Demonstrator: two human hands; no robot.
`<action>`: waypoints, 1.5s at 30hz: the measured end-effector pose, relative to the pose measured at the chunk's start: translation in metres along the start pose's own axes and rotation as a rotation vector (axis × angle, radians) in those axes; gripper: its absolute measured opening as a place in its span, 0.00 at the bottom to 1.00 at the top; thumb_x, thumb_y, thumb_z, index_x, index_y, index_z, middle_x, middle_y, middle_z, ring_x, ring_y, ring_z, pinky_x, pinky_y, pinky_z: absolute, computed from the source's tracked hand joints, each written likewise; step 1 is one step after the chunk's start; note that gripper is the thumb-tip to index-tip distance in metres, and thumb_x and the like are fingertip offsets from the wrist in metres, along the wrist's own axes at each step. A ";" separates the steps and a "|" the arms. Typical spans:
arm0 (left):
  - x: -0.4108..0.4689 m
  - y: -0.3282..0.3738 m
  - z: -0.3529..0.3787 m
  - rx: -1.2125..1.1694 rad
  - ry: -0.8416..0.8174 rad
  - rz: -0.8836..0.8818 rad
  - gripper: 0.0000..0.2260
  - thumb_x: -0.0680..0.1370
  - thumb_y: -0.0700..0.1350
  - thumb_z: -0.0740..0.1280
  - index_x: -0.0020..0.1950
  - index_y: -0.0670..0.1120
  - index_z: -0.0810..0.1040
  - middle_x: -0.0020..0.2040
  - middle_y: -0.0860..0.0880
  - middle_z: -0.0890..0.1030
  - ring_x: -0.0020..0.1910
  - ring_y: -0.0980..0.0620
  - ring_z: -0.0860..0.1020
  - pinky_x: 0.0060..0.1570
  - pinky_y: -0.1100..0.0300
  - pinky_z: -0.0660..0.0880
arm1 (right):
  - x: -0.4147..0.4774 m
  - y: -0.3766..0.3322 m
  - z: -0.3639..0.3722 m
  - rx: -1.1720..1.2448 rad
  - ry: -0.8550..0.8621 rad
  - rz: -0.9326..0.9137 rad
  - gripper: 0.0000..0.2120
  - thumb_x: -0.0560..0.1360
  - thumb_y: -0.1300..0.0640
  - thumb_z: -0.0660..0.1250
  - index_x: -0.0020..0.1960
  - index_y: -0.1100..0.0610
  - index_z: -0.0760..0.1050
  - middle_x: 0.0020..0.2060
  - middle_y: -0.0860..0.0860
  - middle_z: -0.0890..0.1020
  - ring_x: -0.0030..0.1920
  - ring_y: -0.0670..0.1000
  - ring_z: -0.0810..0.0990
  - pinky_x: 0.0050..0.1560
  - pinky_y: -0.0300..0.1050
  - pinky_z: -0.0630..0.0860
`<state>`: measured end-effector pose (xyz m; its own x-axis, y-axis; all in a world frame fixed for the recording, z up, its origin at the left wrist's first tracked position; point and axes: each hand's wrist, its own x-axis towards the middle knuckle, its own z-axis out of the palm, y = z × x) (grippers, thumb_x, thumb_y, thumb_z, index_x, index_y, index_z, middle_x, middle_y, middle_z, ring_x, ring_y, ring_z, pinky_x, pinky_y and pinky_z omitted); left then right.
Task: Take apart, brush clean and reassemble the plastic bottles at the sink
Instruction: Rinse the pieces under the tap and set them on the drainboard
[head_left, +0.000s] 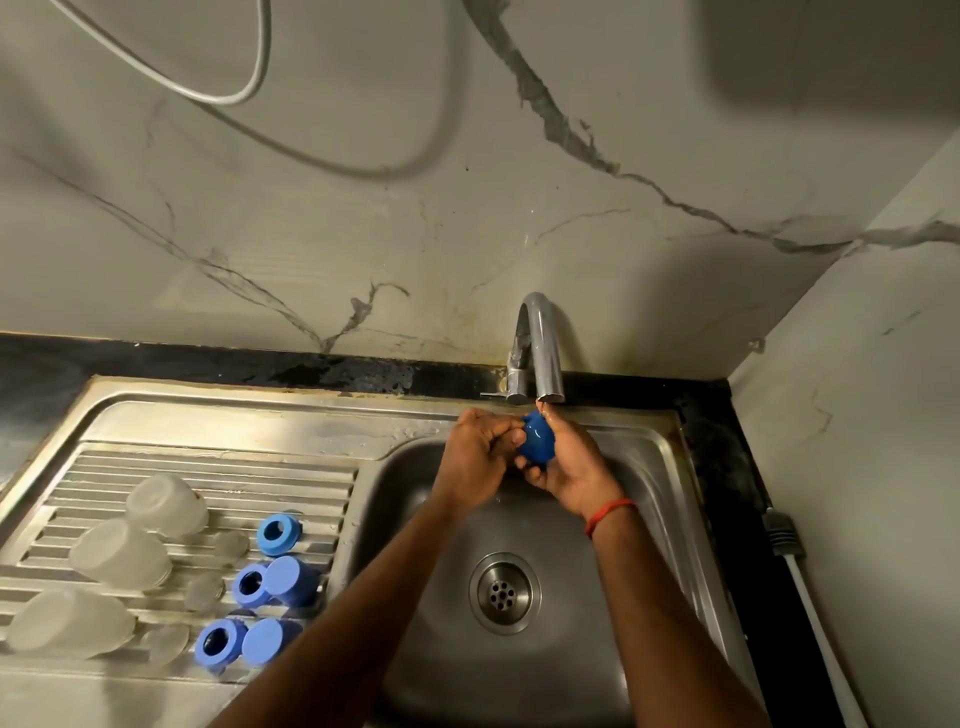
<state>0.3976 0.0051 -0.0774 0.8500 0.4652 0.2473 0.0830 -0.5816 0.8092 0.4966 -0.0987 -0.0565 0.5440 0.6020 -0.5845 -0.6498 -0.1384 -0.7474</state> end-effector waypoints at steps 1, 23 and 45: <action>0.001 -0.002 -0.003 -0.059 0.033 0.020 0.09 0.80 0.41 0.65 0.54 0.44 0.84 0.52 0.55 0.82 0.54 0.61 0.76 0.60 0.65 0.68 | 0.001 0.003 -0.005 -0.064 -0.042 -0.069 0.17 0.79 0.41 0.62 0.56 0.53 0.76 0.42 0.56 0.82 0.33 0.51 0.79 0.28 0.39 0.72; -0.010 -0.001 -0.001 -0.491 0.161 -0.726 0.08 0.84 0.50 0.62 0.53 0.51 0.81 0.52 0.50 0.83 0.54 0.50 0.80 0.60 0.46 0.77 | -0.014 0.007 -0.027 -0.892 0.050 -0.466 0.28 0.65 0.57 0.82 0.63 0.55 0.79 0.54 0.48 0.84 0.53 0.45 0.82 0.56 0.45 0.81; -0.012 0.005 -0.002 -0.443 0.110 -0.706 0.07 0.84 0.46 0.63 0.52 0.49 0.81 0.49 0.54 0.82 0.51 0.55 0.79 0.54 0.56 0.76 | -0.015 0.002 -0.025 -1.104 0.153 -0.506 0.28 0.67 0.54 0.81 0.64 0.55 0.77 0.55 0.49 0.83 0.52 0.47 0.81 0.54 0.42 0.78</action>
<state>0.3868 -0.0020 -0.0750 0.6176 0.6972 -0.3640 0.3450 0.1757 0.9220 0.5008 -0.1280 -0.0567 0.7101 0.6928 -0.1256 0.4117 -0.5533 -0.7241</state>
